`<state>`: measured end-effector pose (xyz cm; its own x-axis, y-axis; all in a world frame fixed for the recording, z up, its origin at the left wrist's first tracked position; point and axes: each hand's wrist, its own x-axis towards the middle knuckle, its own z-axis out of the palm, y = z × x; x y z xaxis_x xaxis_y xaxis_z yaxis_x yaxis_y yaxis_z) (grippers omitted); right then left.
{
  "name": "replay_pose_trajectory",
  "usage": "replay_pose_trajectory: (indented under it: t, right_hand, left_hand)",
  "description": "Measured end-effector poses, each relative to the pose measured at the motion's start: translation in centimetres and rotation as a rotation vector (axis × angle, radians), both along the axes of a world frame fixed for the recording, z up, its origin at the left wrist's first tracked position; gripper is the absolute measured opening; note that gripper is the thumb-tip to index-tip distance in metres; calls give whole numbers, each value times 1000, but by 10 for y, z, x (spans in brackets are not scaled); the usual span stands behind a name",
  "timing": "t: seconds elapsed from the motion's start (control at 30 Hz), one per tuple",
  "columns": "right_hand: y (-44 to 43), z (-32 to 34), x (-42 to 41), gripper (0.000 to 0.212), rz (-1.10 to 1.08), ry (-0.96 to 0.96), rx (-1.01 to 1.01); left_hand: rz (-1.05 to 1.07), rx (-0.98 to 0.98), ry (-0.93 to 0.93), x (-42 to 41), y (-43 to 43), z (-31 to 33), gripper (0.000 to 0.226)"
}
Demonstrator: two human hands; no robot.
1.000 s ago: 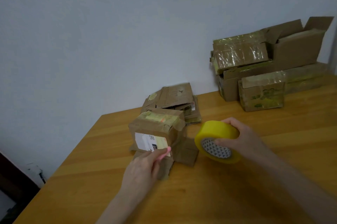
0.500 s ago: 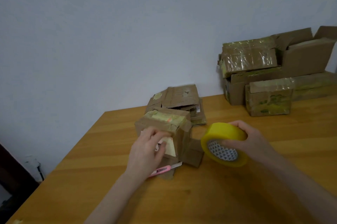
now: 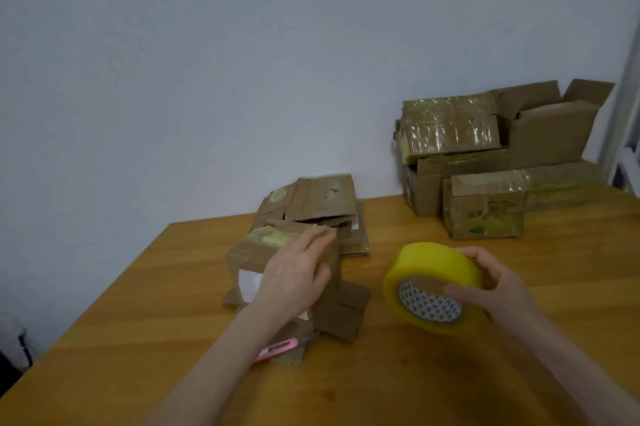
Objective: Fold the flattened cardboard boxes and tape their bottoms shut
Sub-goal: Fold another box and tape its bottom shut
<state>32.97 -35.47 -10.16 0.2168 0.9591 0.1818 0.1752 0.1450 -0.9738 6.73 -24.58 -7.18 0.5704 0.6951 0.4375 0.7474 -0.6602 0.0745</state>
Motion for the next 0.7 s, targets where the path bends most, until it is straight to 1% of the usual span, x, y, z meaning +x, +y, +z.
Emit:
replay_pose_trajectory:
  t: [0.03, 0.07, 0.1, 0.17, 0.2, 0.23, 0.27, 0.3, 0.37, 0.4, 0.5, 0.53, 0.63, 0.67, 0.7]
  right_hand:
    - [-1, 2, 2, 74, -3, 26, 31]
    - [-2, 4, 3, 75, 1, 52, 62]
    - [-3, 6, 4, 72, 15, 72, 89]
    - [-6, 10, 3, 64, 49, 105, 141]
    - [-7, 12, 3, 65, 57, 106, 164]
    - [-9, 15, 2, 69, 55, 92, 179]
    - [-11, 17, 0, 72, 47, 69, 194]
    - [-14, 19, 0, 67, 36, 41, 208]
    - [-16, 20, 2, 50, 16, 3, 229]
    - [-17, 18, 5, 49, 8, -8, 228]
    - [-21, 14, 13, 55, -9, -38, 197]
    - [-21, 13, 15, 57, -7, -43, 190]
    - [-21, 14, 20, 76, -5, -49, 158]
    - [-19, 15, 21, 75, -1, -49, 134]
    - [-18, 16, 20, 66, 8, -50, 109]
  left_hand:
    - [-3, -11, -167, 7, -5, 7, 45]
    - [2, -94, -312, 16, -9, 14, 43]
    - [13, -250, -421, 27, -12, 21, 43]
    - [26, -674, -530, 48, -15, 28, 47]
    - [26, -857, -569, 56, -16, 29, 48]
    - [24, -1006, -609, 63, -17, 28, 47]
    - [9, -1083, -642, 67, -18, 27, 45]
    - [-14, -1083, -653, 71, -17, 25, 40]
    - [-35, -1016, -696, 79, -17, 23, 29]
    - [-29, -991, -725, 82, -17, 23, 23]
    - [9, -948, -746, 94, -17, 22, 14]
    - [21, -928, -725, 98, -17, 22, 13]
    - [59, -827, -630, 109, -15, 20, 16]
    - [69, -788, -615, 112, -14, 19, 16]
    - [72, -756, -620, 115, -14, 20, 15]
